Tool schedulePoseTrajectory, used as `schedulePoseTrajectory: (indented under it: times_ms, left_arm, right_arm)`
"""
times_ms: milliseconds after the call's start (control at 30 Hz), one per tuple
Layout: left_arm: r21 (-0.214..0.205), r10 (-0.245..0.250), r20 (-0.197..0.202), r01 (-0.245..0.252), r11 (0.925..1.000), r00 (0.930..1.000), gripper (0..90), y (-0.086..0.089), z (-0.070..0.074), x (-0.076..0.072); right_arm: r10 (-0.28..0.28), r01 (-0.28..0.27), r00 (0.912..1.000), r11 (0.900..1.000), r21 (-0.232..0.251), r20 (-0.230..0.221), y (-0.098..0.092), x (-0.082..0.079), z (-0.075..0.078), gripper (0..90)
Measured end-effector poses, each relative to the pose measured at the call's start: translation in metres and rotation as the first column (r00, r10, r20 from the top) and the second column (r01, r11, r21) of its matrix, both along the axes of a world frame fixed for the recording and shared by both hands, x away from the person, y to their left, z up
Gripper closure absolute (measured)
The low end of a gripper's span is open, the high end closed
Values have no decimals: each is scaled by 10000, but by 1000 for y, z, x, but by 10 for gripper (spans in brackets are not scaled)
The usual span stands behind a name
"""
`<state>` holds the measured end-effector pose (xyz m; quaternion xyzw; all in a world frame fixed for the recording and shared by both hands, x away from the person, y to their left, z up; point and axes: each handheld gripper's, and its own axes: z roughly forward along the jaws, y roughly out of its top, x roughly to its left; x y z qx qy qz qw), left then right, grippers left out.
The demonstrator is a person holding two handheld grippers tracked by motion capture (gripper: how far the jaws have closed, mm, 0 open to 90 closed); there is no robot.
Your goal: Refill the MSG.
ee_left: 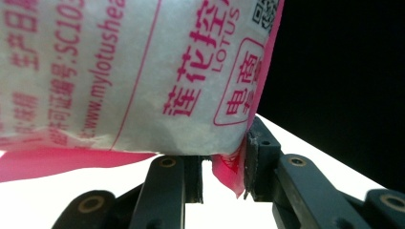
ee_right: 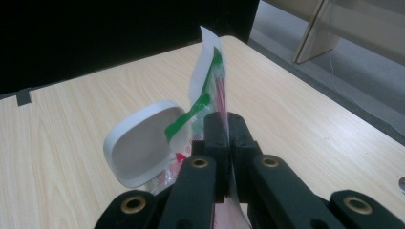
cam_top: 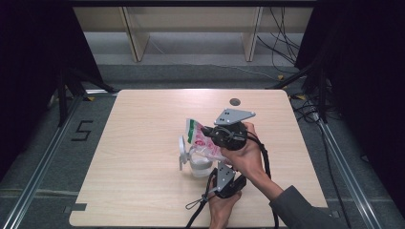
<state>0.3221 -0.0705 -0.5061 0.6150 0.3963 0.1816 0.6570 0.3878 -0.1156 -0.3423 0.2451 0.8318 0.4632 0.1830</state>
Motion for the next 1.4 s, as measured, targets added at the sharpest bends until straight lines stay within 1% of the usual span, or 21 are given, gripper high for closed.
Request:
schedulePoseTrajectory:
  times_ms: [33,133,167,267,333,367,433,467,600,633,733,767,833,933,1000,1100,1167,1200,1267,1300,1400]
  left_arm:
    - [-6,-36,26,36,10000,10000,717,0,0,0]
    - [5,-17,44,17,10000,10000,717,1,1,0]
    - [-56,-24,39,24,10000,10000,718,1,0,1]
    - [12,-13,32,13,10000,10000,718,1,0,1]
    - [-45,-12,55,12,10000,10000,718,2,0,1]
    - [-50,-9,66,10,10000,10000,717,2,0,1]
    - [12,25,24,-25,10000,10000,718,2,0,0]
    - [1,20,31,-20,10000,10000,717,2,0,1]
    - [14,10,45,-11,10000,10000,718,3,0,1]
    - [76,29,-36,-29,10000,10000,718,3,0,0]
    - [3,-6,57,6,10000,10000,717,2,0,1]
    - [16,14,60,-14,10000,10000,718,3,0,1]
    - [109,20,-33,-20,9999,10000,718,3,1,0]
    - [-6,-56,53,56,10000,10000,718,2,0,1]
    - [-52,-82,100,83,10000,9999,718,3,0,1]
    - [52,-14,-2,14,10000,10000,717,3,0,0]
    - [-21,-51,79,52,10000,10000,718,3,1,1]
    - [-63,-20,85,21,10000,10000,718,3,0,1]
    - [83,-1,-35,1,10000,10000,717,3,1,0]
    - [27,5,37,-5,10000,10000,717,3,1,0]
    - [60,-6,0,6,10000,10000,717,4,2,0]
  right_arm:
    - [-106,106,9998,9999,-12,-187,1,-1,-1,900]
    - [-46,49,9999,9999,153,-152,1,0,0,900]
    - [-32,31,9999,9999,116,97,0,1,0,900]
    - [-135,135,9998,9999,-15,-117,2,-1,-1,899]
    - [-125,124,9999,9999,87,113,2,0,-1,899]
    - [-38,38,10000,10000,69,-32,2,0,-1,899]
    - [-54,54,10000,10000,-13,80,2,0,-1,899]
    - [-10,10,10000,10000,-47,-25,3,0,-1,899]
    - [-51,51,10000,9999,148,-36,3,0,0,898]
    - [-21,21,10000,10000,81,-29,3,0,-1,899]
    - [9,-9,10000,10000,-76,14,4,0,-1,898]
    - [-88,90,9998,9999,96,-152,4,-1,-1,898]
    - [-173,174,9998,9997,159,-68,3,0,-1,898]
    - [-114,113,9999,9999,-59,-59,4,0,-1,898]
    - [-227,230,9996,9996,173,-147,4,0,-1,898]
    - [-32,32,10000,10000,-61,-36,5,1,-2,897]
    - [-92,93,9996,10000,22,-264,6,-1,-1,897]
    - [-12,13,9999,10000,64,-103,5,1,-1,897]
    - [22,-22,9999,10000,-18,-121,5,1,-1,897]
    - [14,-15,9999,10000,-29,-164,6,1,-2,897]
    - [28,-25,9999,9999,158,-153,5,1,0,897]
